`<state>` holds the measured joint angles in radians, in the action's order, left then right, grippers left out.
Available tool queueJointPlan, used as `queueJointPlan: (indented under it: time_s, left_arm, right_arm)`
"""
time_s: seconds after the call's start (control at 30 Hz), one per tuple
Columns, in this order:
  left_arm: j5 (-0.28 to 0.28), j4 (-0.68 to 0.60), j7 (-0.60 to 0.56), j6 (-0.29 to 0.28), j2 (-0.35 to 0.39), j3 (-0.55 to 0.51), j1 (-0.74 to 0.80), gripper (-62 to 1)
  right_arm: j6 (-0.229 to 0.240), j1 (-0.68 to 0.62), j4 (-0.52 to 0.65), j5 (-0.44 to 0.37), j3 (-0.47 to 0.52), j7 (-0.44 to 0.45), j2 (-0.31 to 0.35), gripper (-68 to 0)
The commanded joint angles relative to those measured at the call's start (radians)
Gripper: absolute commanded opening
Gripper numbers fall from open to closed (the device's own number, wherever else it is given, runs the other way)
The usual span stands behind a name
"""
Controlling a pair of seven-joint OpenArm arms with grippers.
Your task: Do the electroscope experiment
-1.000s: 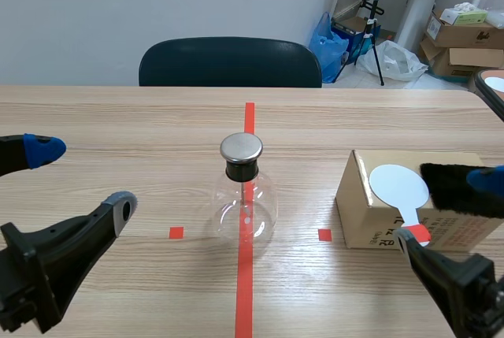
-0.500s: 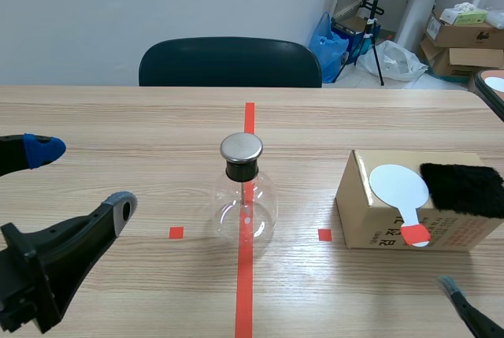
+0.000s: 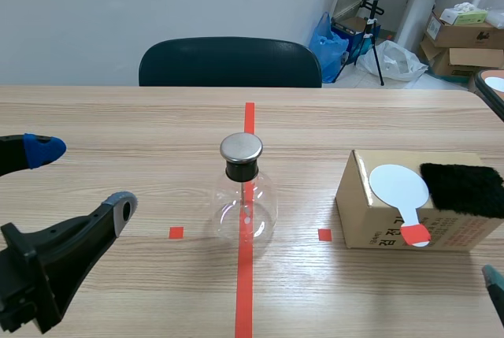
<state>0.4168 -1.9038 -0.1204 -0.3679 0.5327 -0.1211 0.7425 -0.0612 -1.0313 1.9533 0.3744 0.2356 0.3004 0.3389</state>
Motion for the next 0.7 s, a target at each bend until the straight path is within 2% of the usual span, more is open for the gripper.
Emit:
queueJointPlan:
  time_s: [0.0, 0.1, 0.27, 0.4, 0.53, 0.67]
  left_arm:
    - [0.006, -0.020, -0.014, 0.002, 0.002, -0.001, 0.005, 1.4]
    - [0.006, -0.020, -0.014, 0.002, 0.002, -0.001, 0.005, 1.4]
    - [0.006, -0.020, -0.014, 0.002, 0.002, -0.001, 0.005, 1.4]
    - [0.006, -0.020, -0.014, 0.002, 0.002, -0.001, 0.005, 1.4]
    - [0.006, -0.020, -0.014, 0.002, 0.002, -0.001, 0.005, 1.4]
    - [0.006, -0.020, -0.014, 0.002, 0.002, -0.001, 0.005, 1.4]
  right_arm:
    - [-0.019, -0.005, 0.016, 0.037, 0.005, 0.018, -0.010, 0.4]
    - [-0.018, -0.005, 0.014, 0.171, -0.010, 0.016, -0.037, 0.4]
    - [-0.018, -0.005, -0.008, 0.335, -0.089, 0.012, -0.055, 0.4]
    - [-0.018, 0.012, -0.054, 0.455, -0.153, -0.028, -0.054, 0.4]
    - [-0.032, 0.053, -0.113, 0.505, -0.200, -0.041, -0.054, 0.4]
    - [-0.106, 0.108, -0.153, 0.523, -0.234, -0.084, -0.054, 0.4]
